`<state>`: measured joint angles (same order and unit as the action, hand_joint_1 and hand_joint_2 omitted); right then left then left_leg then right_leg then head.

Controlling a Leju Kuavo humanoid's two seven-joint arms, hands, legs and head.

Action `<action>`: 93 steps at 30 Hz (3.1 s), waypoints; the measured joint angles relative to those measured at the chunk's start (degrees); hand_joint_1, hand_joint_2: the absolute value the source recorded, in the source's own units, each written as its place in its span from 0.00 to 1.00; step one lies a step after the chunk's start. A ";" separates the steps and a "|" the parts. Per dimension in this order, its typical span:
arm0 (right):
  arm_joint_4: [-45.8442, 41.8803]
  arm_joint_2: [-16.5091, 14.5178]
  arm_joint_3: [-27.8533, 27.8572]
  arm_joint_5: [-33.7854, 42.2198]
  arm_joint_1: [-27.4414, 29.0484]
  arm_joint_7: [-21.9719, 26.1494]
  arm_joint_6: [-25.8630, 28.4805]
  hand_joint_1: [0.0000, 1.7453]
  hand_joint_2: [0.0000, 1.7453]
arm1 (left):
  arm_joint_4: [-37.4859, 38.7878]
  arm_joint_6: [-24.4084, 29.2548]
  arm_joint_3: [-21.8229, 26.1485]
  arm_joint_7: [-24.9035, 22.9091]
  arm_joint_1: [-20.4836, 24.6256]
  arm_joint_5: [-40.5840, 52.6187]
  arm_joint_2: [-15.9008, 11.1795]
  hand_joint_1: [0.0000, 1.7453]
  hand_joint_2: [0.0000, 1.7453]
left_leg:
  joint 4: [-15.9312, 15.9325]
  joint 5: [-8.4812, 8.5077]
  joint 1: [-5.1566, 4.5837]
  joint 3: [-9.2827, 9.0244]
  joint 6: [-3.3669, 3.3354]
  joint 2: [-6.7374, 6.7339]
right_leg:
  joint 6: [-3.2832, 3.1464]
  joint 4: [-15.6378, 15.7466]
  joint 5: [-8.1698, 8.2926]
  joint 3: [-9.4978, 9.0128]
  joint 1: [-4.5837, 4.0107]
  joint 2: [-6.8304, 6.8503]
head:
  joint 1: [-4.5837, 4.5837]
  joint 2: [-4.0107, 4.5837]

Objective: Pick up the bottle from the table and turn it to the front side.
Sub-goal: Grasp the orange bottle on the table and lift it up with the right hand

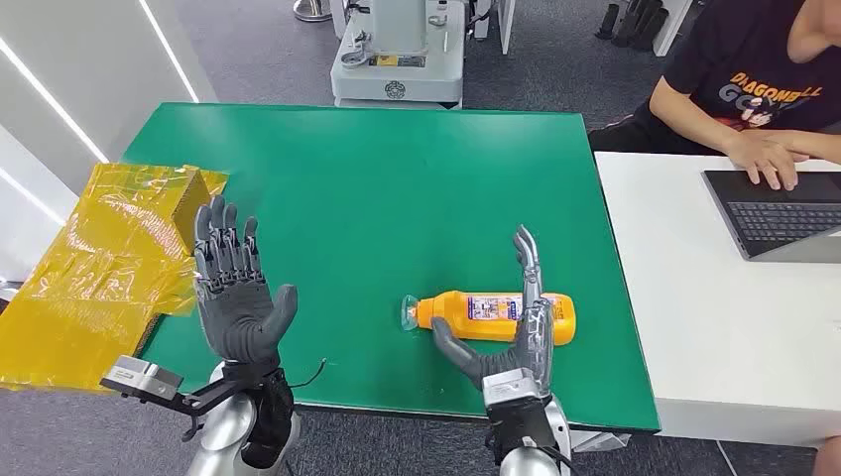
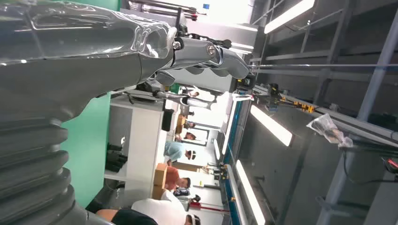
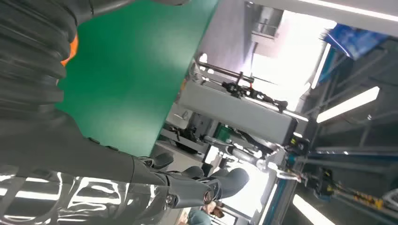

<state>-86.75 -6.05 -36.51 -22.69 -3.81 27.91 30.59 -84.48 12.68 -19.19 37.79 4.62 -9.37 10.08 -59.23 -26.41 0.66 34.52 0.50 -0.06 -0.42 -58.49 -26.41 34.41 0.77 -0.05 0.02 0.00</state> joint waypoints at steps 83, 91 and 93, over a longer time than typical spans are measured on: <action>22.43 33.80 -17.74 -23.84 -26.93 -25.34 -43.88 1.00 1.00 | 0.66 -5.33 0.42 -0.54 0.14 -1.20 -0.81 0.00 1.00 | -0.18 0.03 -0.01 -0.03 -0.11 0.07 | 0.16 0.04 0.13 -0.15 0.01 0.10 | 0.00 0.00; 22.15 33.02 -15.41 -24.90 -25.20 -22.35 -41.98 1.00 1.00 | 0.66 -5.63 0.42 -0.55 0.07 -0.99 -0.47 0.00 1.00 | -0.18 0.03 -0.01 -0.03 -0.11 0.07 | 0.16 0.03 0.13 -0.15 0.01 0.09 | 0.01 0.00; 22.16 32.59 -14.98 -25.01 -24.88 -21.93 -41.38 1.00 1.00 | 0.66 -5.66 0.42 -0.55 0.01 -0.98 -0.37 0.00 1.00 | -0.18 0.03 -0.01 -0.04 -0.11 0.07 | 0.16 0.02 0.13 -0.15 0.01 0.09 | 0.01 0.00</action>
<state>-64.59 26.53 -51.49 -47.70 -28.69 5.98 -10.79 -83.82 7.02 -18.77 37.24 4.63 -10.35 9.70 -59.41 -26.38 0.65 34.48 0.40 0.00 -0.26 -58.47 -26.28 34.26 0.77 0.05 0.03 0.00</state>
